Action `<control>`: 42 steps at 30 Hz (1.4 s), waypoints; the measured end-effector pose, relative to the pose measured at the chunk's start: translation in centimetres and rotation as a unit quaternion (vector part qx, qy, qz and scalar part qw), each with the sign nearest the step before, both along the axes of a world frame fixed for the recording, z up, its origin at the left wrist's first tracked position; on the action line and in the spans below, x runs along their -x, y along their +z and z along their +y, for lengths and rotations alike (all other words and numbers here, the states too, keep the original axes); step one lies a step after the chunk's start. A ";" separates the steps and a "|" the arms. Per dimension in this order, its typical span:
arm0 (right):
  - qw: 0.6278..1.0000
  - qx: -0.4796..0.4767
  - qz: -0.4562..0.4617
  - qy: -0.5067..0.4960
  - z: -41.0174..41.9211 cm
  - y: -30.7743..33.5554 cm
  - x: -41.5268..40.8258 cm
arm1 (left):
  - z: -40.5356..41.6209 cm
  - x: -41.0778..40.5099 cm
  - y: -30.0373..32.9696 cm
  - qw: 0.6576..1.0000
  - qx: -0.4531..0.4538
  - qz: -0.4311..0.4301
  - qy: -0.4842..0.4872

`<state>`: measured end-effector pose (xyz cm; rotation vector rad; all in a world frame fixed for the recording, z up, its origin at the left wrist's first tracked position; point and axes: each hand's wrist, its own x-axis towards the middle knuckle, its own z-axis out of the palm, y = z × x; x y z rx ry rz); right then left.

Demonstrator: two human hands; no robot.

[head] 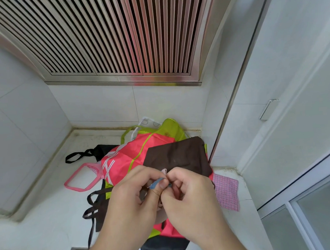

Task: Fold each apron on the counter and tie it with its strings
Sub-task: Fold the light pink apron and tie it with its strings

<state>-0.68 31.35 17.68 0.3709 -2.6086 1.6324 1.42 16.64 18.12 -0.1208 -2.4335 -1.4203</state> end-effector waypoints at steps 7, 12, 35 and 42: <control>0.976 0.131 -0.165 0.061 1.2 0.9 0.7 | 0.0 0.4 -0.3 1.000 -0.013 -0.006 0.006; 0.948 0.211 -0.234 0.047 1.6 1.3 1.1 | -0.2 0.7 -0.1 0.999 -0.031 -0.005 0.007; 0.992 0.087 -0.092 -0.004 3.4 -1.0 0.7 | -2.0 1.2 -0.5 0.974 -0.167 -0.088 0.123; 0.966 0.229 -0.117 -0.031 4.0 -1.4 1.5 | -2.0 1.6 -0.7 0.939 -0.307 -0.149 0.040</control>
